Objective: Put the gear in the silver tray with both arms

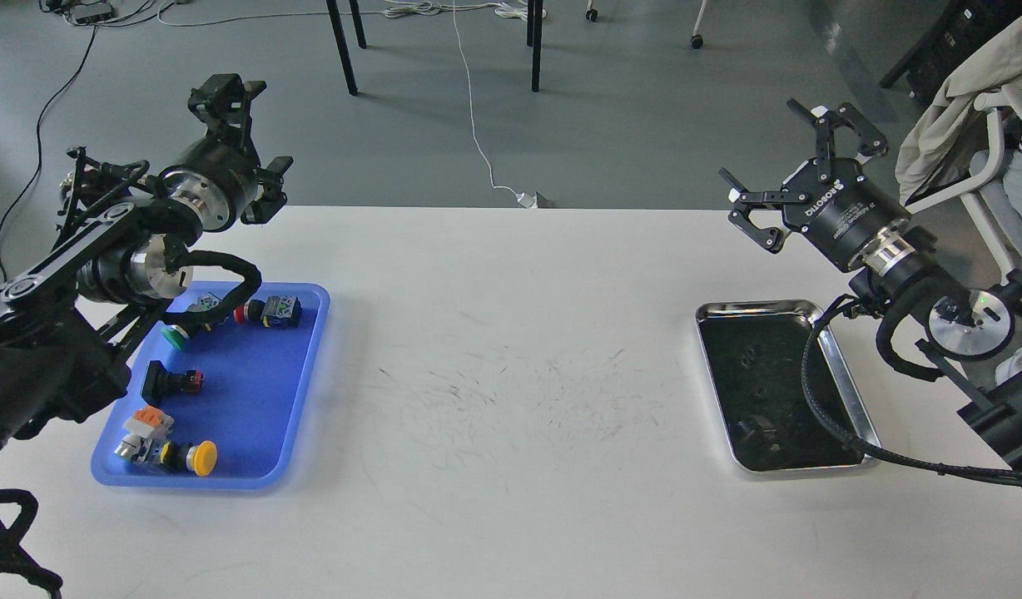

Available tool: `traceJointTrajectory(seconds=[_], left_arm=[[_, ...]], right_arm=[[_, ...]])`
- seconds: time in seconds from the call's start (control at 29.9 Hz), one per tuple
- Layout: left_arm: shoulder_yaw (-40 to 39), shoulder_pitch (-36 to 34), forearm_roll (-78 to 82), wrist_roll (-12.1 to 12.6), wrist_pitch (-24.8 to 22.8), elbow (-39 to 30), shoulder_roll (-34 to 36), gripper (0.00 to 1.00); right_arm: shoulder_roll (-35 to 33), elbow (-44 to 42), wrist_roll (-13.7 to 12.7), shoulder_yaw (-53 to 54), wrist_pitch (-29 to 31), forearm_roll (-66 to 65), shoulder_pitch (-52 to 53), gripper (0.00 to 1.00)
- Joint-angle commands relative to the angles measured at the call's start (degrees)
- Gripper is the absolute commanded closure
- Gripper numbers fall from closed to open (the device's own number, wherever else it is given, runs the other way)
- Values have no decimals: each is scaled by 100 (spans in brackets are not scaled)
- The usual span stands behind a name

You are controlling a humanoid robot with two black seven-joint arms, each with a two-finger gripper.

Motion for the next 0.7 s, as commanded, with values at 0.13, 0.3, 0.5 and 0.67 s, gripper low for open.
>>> traceJointTrajectory(seconds=[0.13,0.3,0.5,0.67], left_arm=[[-327,35,-92,-74,-268,448,-367,3],[-610,114,-749,-65,-1156,1443,-552,3],[-636,105,-1041,-12,-1692,1479,-412,2],[-671,35,-1041,-91,-1728,1470,-429,2]], right_arm=[[-31,22,-90,52,-385,2,45,1],[-154,22,-616,34,-728,2,221,1],[-268,40,-732,245,-711,72,212,1],[-268,22,-741,508,-720,116,142,1]])
